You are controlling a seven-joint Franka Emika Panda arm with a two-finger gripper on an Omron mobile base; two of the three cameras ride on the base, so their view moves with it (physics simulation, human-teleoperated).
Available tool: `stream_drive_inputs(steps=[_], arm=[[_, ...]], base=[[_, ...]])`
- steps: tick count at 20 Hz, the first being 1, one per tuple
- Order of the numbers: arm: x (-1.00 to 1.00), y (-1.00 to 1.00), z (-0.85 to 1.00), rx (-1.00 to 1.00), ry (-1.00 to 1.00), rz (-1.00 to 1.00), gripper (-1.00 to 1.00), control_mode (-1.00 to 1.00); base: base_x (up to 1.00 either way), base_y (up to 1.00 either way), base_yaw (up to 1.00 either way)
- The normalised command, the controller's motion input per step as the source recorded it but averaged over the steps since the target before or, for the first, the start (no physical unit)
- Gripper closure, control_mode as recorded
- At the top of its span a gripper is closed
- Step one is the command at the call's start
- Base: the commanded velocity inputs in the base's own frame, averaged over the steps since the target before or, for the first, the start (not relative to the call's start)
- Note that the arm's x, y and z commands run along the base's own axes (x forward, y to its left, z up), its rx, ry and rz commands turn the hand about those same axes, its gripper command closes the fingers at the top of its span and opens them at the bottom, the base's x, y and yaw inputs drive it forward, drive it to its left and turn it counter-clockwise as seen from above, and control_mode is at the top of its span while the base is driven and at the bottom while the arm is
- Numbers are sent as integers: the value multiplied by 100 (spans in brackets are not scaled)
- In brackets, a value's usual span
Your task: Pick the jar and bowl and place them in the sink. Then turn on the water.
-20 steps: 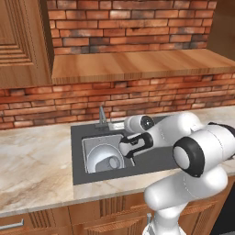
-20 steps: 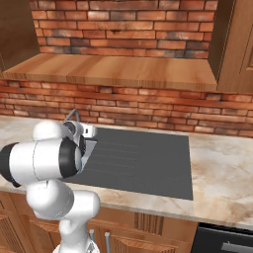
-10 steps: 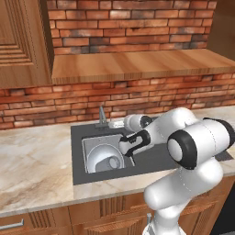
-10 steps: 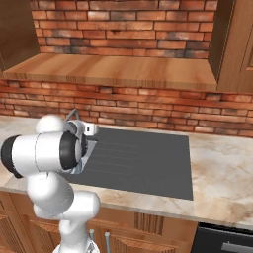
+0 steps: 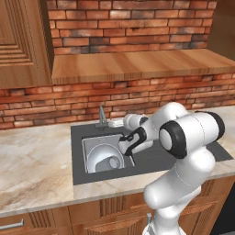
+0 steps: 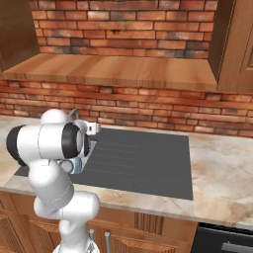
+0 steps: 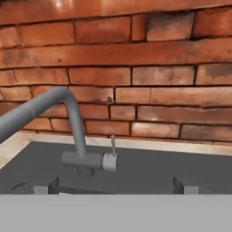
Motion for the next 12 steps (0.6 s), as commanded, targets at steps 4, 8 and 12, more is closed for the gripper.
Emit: stream_drive_inputs(steps=[4,8,12], arm=[[13,0,-7,0,-3,0,-100,-100],[18,0,-5,0,-2,0,-100,-100],[18,4,-6,0,-1,0,-100,-100]], base=[[0,0,0],[0,0,0],[0,0,0]])
